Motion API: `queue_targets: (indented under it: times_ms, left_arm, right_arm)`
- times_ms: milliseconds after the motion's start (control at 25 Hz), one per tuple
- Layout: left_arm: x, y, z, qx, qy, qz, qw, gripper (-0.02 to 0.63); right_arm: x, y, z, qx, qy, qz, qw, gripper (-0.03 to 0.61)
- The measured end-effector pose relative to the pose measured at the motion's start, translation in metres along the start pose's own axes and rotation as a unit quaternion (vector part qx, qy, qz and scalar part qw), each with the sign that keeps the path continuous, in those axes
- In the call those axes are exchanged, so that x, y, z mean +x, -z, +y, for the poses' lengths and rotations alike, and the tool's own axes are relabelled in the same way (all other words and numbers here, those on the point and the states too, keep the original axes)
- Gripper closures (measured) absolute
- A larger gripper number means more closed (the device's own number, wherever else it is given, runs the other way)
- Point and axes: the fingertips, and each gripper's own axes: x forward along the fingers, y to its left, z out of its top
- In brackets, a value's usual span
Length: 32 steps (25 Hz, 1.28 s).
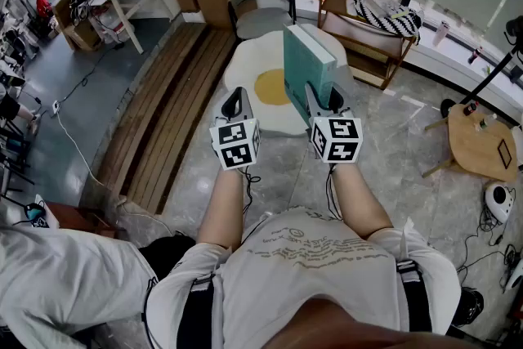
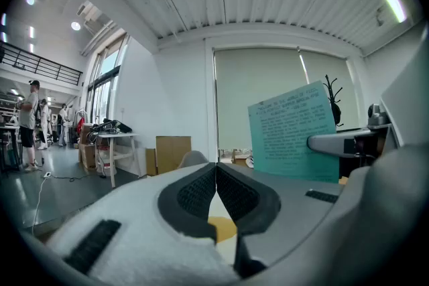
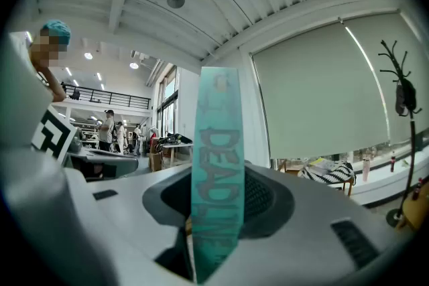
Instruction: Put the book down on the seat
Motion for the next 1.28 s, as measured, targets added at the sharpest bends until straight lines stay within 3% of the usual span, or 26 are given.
queue_targets:
  times_ms: [600,1280]
  left_arm:
    - [-0.006,-0.001,0.030,-0.010,-0.006,-0.002,0.9999,0.594]
    - [-0.017,0.010,0.130,-0.019,-0.010,-0.005,0.9998,0.594]
  right_arm:
    - [0.016,0.001,0.032,-0.005,-0.007,0.001,1.000,0.413]
    - [0.063,0.000,0.121,-0.020,-0.008,-0.005,1.000,0.413]
